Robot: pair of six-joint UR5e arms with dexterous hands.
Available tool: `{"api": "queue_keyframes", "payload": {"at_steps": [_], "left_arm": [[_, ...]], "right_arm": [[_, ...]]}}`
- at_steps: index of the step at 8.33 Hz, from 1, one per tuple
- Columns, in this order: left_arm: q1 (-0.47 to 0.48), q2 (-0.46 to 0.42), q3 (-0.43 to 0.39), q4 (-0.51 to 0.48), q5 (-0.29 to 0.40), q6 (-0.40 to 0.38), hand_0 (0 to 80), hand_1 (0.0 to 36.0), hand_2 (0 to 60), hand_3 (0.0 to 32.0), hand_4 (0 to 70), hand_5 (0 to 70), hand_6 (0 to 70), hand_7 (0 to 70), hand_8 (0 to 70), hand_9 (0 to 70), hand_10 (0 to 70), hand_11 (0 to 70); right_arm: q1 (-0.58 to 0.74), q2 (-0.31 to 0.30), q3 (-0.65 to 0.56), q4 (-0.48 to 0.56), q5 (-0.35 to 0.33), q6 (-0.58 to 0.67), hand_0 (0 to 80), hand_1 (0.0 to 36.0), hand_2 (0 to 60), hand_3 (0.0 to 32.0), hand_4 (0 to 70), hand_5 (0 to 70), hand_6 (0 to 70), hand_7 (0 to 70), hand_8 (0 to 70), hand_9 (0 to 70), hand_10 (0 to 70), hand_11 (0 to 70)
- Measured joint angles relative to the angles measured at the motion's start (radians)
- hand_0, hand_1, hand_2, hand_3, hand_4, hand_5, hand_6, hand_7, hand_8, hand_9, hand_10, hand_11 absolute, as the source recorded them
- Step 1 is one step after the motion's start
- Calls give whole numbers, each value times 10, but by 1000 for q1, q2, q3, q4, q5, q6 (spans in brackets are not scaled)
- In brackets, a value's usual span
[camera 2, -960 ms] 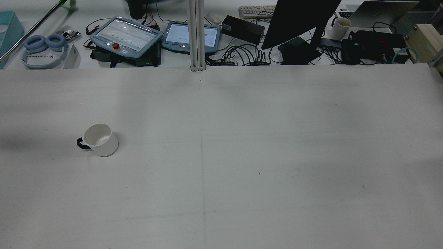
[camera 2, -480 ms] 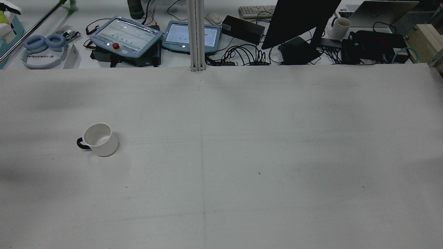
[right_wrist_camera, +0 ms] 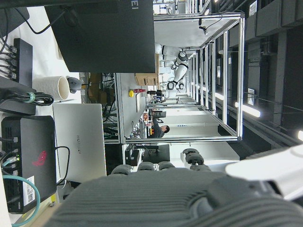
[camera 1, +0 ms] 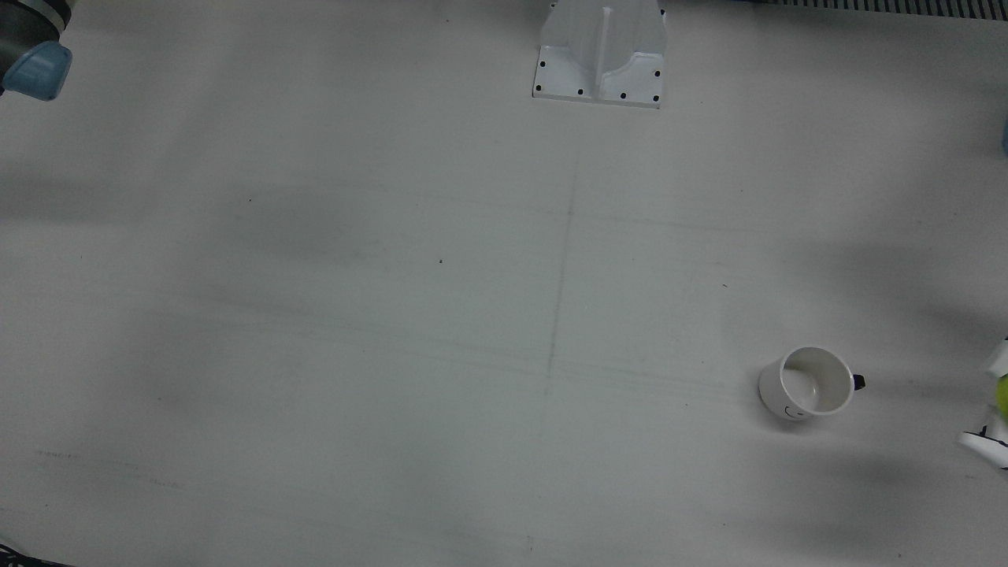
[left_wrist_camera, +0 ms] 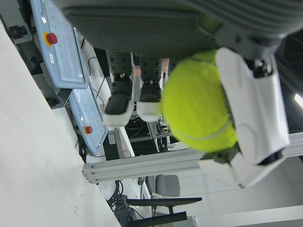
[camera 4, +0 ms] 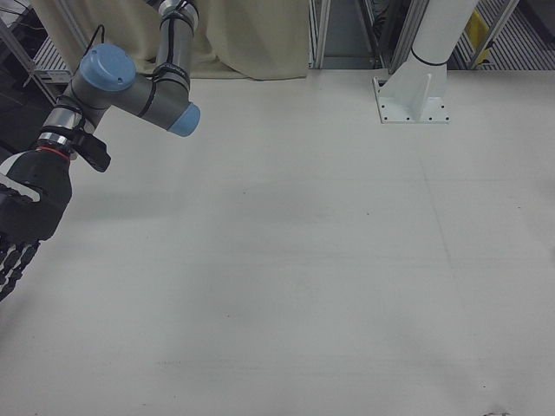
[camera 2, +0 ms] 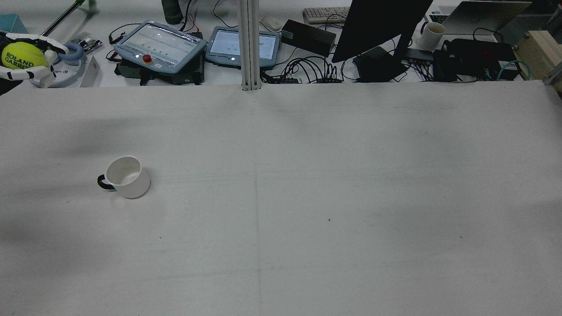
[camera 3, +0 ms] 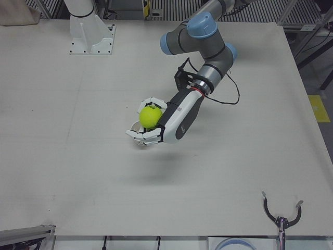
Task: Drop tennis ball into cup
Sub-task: 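Move the left hand with the tennis ball over the white mug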
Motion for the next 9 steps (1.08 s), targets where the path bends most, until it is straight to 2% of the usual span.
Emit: {"api": "queue_keyframes", "payload": {"at_steps": [2, 4, 5, 7, 8, 9], "left_arm": [[43, 2, -7, 3, 0, 4, 458, 161, 588, 0, 433, 186, 700, 700, 582, 700, 459, 647], [85, 29, -8, -16, 0, 9, 458, 148, 600, 0, 433, 230, 700, 700, 591, 700, 455, 640], [96, 41, -9, -29, 2, 11, 459, 165, 600, 0, 437, 209, 700, 700, 589, 700, 451, 636], [116, 59, -10, -46, 5, 13, 446, 156, 600, 0, 425, 194, 700, 700, 565, 700, 428, 601], [131, 61, -10, -48, 4, 13, 453, 126, 329, 0, 328, 114, 477, 700, 378, 561, 253, 367], [141, 61, -10, -49, 1, 14, 468, 156, 97, 0, 115, 18, 41, 303, 5, 56, 12, 30]], "right_arm": [[0, 0, 0, 0, 0, 0, 0, 0, 0, 0, 0, 0, 0, 0, 0, 0, 0, 0], [0, 0, -1, 0, 0, 0, 0, 0, 0, 0, 0, 0, 0, 0, 0, 0, 0, 0], [0, 0, -1, 0, 0, 0, 0, 0, 0, 0, 0, 0, 0, 0, 0, 0, 0, 0], [0, 0, -1, 1, 0, 0, 0, 0, 0, 0, 0, 0, 0, 0, 0, 0, 0, 0], [0, 0, -1, 1, 0, 0, 0, 0, 0, 0, 0, 0, 0, 0, 0, 0, 0, 0], [0, 0, -2, 1, 0, 0, 0, 0, 0, 0, 0, 0, 0, 0, 0, 0, 0, 0]]}}
